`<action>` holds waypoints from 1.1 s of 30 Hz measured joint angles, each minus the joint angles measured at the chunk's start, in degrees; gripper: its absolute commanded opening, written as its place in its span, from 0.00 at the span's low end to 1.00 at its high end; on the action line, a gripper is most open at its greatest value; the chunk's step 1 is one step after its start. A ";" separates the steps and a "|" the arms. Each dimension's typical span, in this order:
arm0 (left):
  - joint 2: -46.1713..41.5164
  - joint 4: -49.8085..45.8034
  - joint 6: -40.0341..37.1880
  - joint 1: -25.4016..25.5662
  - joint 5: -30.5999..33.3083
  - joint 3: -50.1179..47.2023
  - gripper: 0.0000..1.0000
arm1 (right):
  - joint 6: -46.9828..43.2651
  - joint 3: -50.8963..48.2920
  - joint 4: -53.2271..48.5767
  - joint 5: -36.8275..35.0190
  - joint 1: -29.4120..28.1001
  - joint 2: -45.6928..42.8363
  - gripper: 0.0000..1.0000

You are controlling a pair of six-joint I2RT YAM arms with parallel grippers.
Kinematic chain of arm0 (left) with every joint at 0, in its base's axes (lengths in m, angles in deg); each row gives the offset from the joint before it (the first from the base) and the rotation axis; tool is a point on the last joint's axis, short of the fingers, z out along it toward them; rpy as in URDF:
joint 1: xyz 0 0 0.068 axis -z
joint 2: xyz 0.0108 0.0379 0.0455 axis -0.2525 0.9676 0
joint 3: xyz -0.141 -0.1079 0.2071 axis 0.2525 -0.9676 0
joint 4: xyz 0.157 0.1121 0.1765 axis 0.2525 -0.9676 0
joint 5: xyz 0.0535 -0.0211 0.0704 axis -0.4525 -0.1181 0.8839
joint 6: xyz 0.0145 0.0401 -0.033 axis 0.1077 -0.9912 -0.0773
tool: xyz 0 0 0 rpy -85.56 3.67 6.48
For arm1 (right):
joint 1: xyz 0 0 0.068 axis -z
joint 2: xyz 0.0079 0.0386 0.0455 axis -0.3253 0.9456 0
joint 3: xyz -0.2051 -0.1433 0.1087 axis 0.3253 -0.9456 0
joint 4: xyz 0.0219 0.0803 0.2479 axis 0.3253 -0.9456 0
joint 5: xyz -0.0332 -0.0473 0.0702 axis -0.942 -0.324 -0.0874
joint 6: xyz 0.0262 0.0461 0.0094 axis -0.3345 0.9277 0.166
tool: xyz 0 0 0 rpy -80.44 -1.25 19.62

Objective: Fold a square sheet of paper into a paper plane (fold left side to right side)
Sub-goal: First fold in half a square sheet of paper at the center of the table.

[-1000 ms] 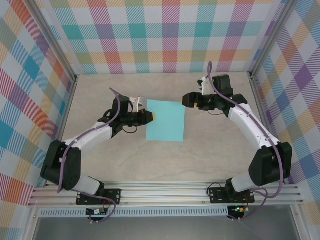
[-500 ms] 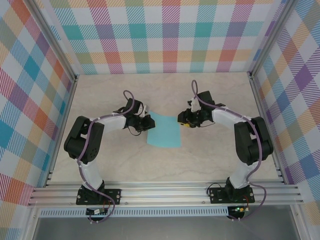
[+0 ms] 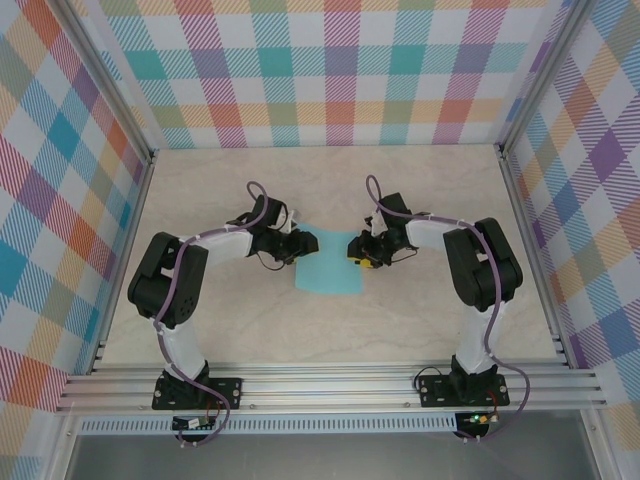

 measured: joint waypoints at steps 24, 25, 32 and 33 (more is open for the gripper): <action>4.09 6.60 8.83 4.70 -5.14 4.98 0.58 | 1.11 0.09 0.83 0.22 0.92 0.02 0.36; 4.09 6.95 8.94 4.74 -5.29 4.98 0.59 | 1.11 0.09 0.83 0.15 0.98 0.02 0.36; 4.15 8.28 9.70 5.44 -5.73 5.01 0.68 | 1.11 0.09 0.85 0.07 1.03 0.13 0.36; 4.28 8.35 9.81 5.46 -5.75 5.11 0.68 | 1.11 0.09 0.85 0.07 1.03 0.13 0.36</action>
